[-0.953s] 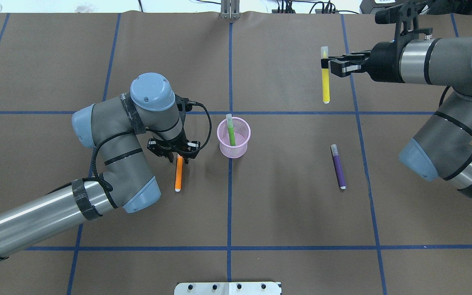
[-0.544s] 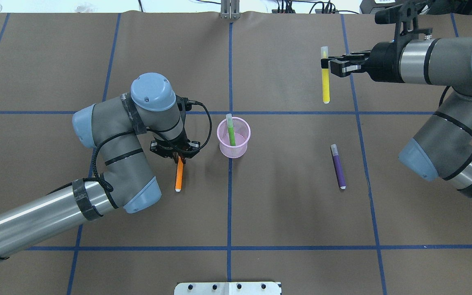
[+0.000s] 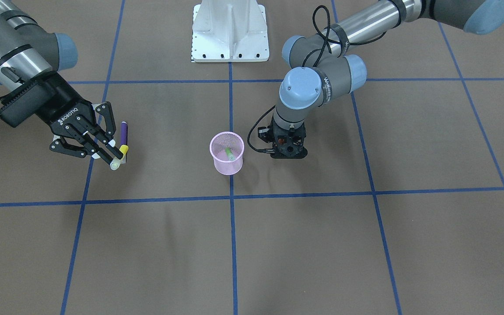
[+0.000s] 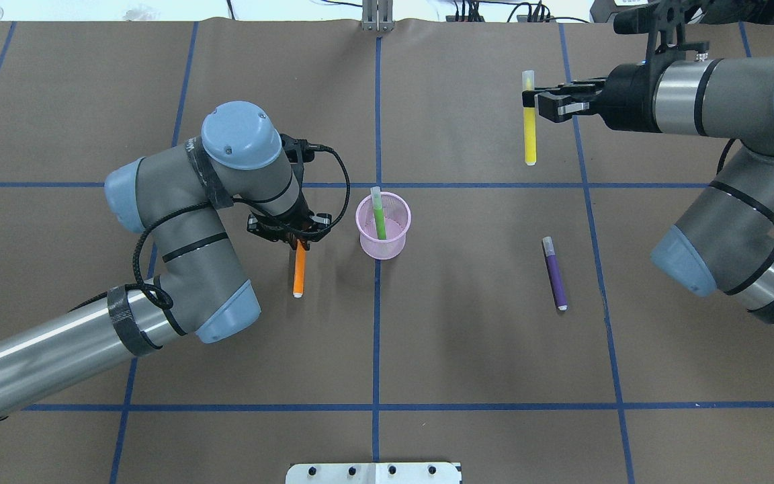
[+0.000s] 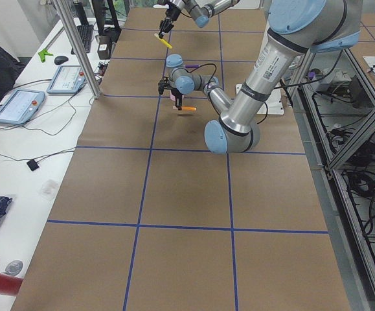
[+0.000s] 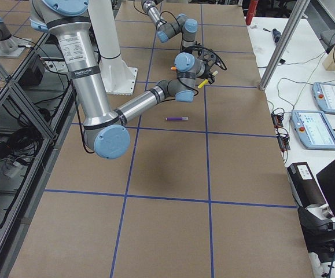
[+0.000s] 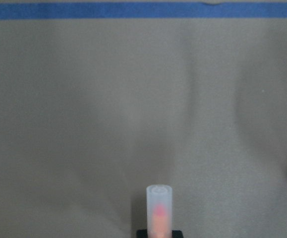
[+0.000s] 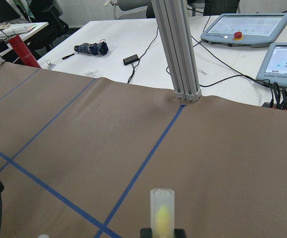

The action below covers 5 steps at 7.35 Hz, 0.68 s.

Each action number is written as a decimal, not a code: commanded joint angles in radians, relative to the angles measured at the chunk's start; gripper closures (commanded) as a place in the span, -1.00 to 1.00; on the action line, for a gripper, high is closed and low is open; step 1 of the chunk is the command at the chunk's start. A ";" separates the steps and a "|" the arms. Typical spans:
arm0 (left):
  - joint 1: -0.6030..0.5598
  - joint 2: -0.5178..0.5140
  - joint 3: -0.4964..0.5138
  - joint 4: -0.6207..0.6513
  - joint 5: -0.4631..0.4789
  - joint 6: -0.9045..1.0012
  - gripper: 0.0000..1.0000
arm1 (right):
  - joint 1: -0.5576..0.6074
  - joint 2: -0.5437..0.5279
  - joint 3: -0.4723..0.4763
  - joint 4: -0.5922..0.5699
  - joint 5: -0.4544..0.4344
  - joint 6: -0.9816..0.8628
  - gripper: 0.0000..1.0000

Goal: Collect pens into pen holder
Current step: 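Put the yellow marker in the cup with the right gripper while the left lifts orange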

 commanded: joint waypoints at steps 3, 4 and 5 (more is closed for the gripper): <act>-0.167 0.016 -0.140 0.000 0.027 0.136 1.00 | -0.156 0.044 0.021 0.000 -0.209 0.023 1.00; -0.198 0.037 -0.173 0.000 0.027 0.185 1.00 | -0.206 0.068 0.018 -0.001 -0.267 0.023 1.00; -0.216 0.050 -0.187 0.000 0.027 0.191 1.00 | -0.268 0.078 0.015 -0.001 -0.348 0.022 1.00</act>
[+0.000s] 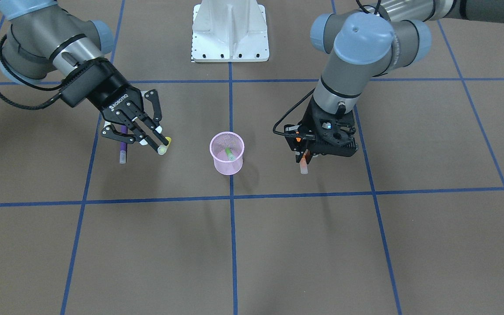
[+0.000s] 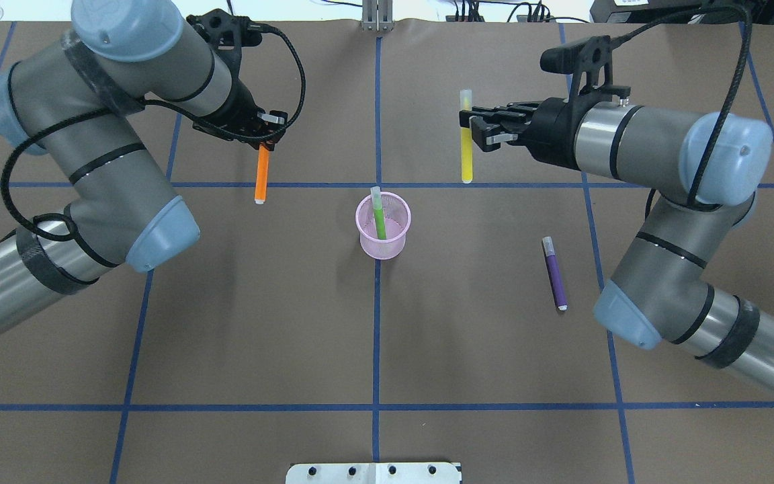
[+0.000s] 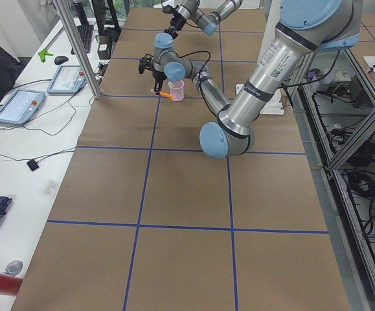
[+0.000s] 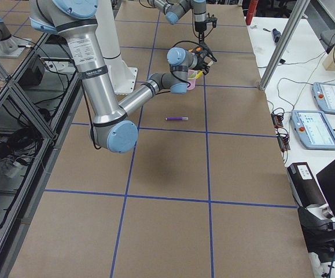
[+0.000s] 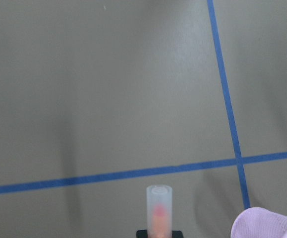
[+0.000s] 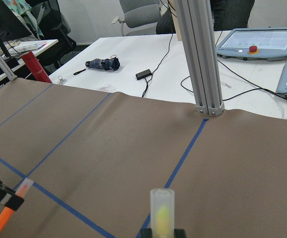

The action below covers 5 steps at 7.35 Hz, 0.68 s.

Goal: Collect pens into pen holder
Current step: 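Put the yellow marker in the cup with the right gripper while the left lifts orange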

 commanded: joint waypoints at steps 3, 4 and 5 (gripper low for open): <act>-0.044 0.052 -0.023 -0.024 0.000 0.075 1.00 | -0.190 0.046 -0.014 -0.002 -0.227 -0.006 1.00; -0.046 0.063 -0.023 -0.034 0.000 0.075 1.00 | -0.193 0.073 -0.038 -0.007 -0.260 -0.009 1.00; -0.046 0.074 -0.022 -0.050 0.000 0.076 1.00 | -0.199 0.104 -0.090 -0.005 -0.285 -0.012 1.00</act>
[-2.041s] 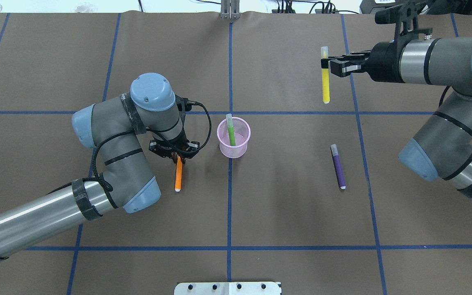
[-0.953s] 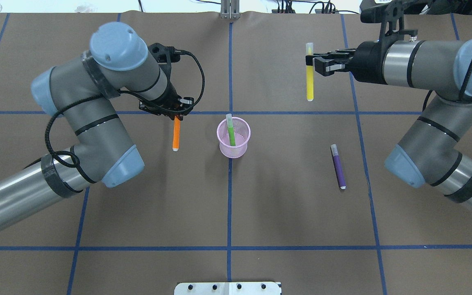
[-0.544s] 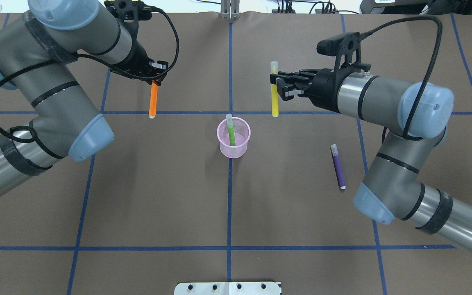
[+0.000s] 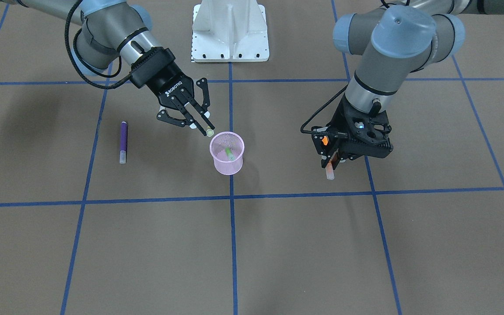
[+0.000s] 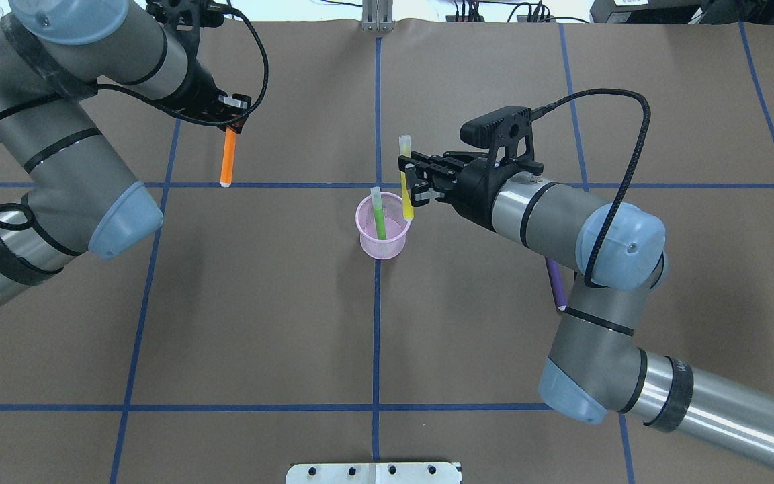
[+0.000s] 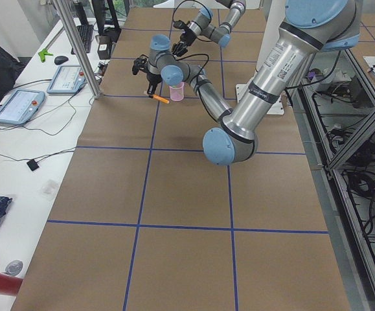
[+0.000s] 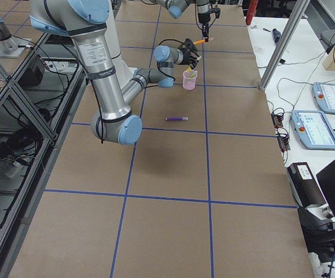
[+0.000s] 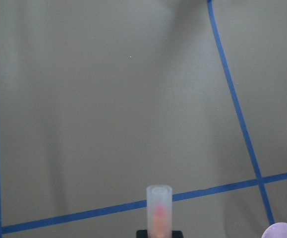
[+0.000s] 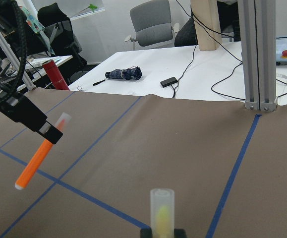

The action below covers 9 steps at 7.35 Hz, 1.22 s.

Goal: Collect pens into pen holder
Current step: 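Put the yellow marker in the cup with the right gripper while the left lifts orange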

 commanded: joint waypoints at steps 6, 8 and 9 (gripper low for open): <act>-0.001 0.033 0.004 -0.025 0.000 0.007 1.00 | -0.047 0.069 -0.137 -0.002 -0.066 -0.007 1.00; -0.001 0.038 0.009 -0.044 0.000 0.007 1.00 | -0.066 0.061 -0.141 -0.004 -0.090 -0.007 1.00; -0.001 0.047 0.009 -0.061 0.000 0.007 1.00 | -0.067 0.061 -0.141 -0.005 -0.090 -0.007 1.00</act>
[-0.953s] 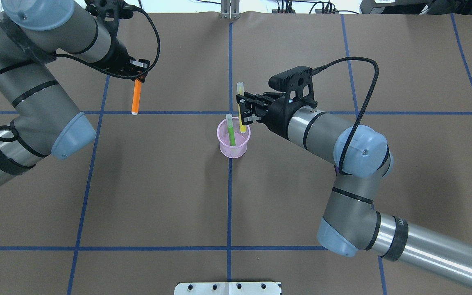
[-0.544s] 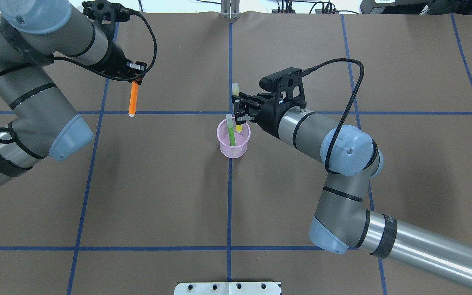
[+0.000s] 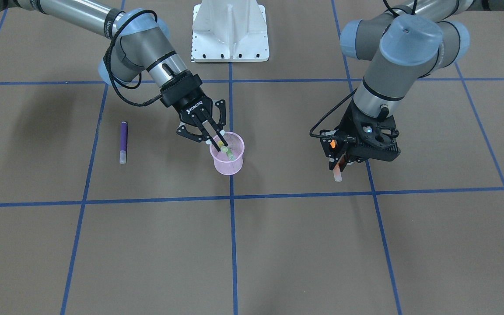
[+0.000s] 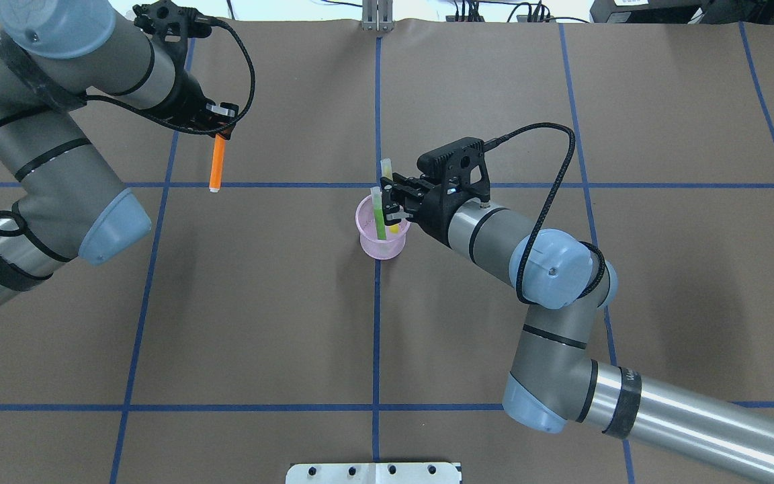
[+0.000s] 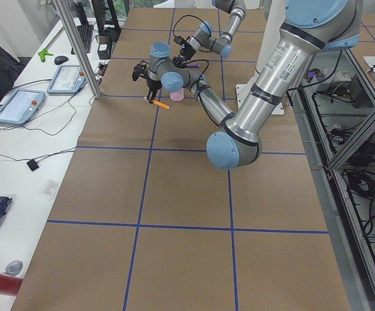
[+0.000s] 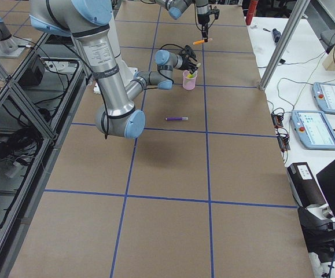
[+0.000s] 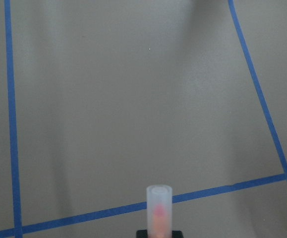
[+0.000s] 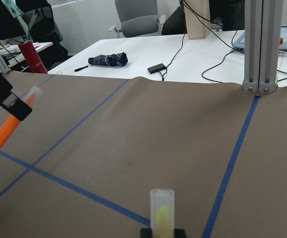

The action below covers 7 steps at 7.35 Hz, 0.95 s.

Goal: Collect pens into pen holder
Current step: 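Put the yellow marker in the cup with the right gripper while the left lifts orange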

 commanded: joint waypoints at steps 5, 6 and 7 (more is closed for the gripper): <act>0.002 0.016 -0.001 -0.037 0.000 -0.001 1.00 | -0.005 0.009 -0.009 0.005 -0.007 0.011 -0.96; 0.000 0.016 -0.006 -0.089 0.008 -0.003 1.00 | -0.004 0.014 -0.002 0.000 -0.003 0.018 -0.96; 0.002 0.024 -0.009 -0.179 0.087 -0.005 1.00 | -0.002 0.019 -0.002 -0.004 0.010 0.032 -0.95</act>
